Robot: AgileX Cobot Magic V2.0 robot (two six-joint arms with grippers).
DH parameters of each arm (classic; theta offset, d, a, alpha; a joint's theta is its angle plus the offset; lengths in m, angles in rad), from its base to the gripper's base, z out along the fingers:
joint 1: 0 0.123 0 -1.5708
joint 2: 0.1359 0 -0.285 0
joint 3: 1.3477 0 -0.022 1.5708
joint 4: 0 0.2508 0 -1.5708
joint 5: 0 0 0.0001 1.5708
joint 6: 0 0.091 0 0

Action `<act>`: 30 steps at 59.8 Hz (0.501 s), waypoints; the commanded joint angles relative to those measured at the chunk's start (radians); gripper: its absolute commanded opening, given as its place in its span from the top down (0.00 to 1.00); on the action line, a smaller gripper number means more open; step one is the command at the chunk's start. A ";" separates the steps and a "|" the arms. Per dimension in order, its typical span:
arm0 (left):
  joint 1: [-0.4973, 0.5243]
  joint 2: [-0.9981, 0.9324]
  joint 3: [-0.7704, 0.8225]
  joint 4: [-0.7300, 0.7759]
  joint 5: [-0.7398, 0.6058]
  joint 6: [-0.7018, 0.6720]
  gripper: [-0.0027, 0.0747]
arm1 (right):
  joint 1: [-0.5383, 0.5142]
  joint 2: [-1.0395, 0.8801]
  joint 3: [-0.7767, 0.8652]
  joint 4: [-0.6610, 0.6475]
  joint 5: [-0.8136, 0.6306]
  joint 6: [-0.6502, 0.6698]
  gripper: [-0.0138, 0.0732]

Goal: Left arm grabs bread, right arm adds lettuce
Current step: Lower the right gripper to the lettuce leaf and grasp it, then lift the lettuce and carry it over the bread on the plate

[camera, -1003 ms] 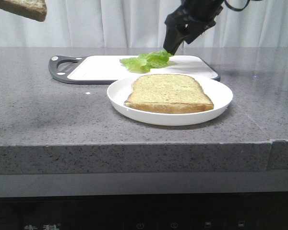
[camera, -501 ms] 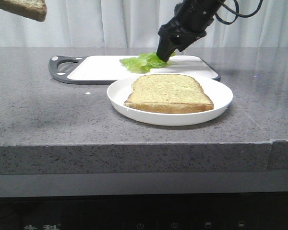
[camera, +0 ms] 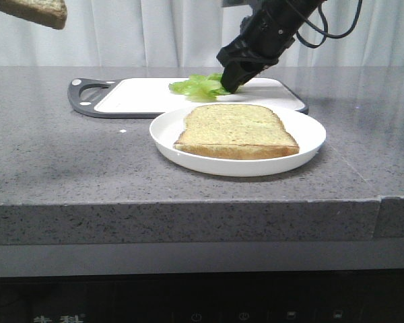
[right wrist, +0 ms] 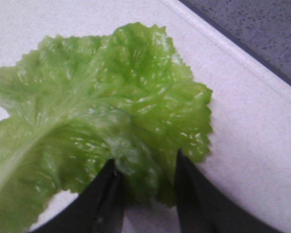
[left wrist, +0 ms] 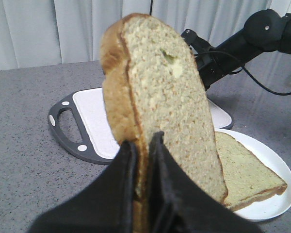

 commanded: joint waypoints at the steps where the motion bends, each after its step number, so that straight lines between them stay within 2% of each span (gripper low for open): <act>1: 0.004 0.000 -0.031 -0.014 -0.094 -0.004 0.99 | -0.003 -0.069 -0.034 0.014 -0.047 -0.011 0.76; 6: 0.004 0.000 -0.031 -0.014 -0.094 -0.004 0.99 | -0.003 -0.069 -0.034 0.015 -0.047 -0.011 0.86; 11: 0.004 0.000 -0.031 -0.014 -0.094 -0.004 0.99 | -0.003 -0.070 -0.034 0.015 -0.043 -0.011 0.91; 23: 0.004 0.000 -0.031 -0.014 -0.094 -0.004 0.99 | -0.003 -0.088 -0.034 0.019 -0.031 -0.008 0.92; 30: 0.004 0.000 -0.031 -0.014 -0.094 -0.004 0.99 | -0.007 -0.131 -0.034 0.020 -0.013 0.050 0.92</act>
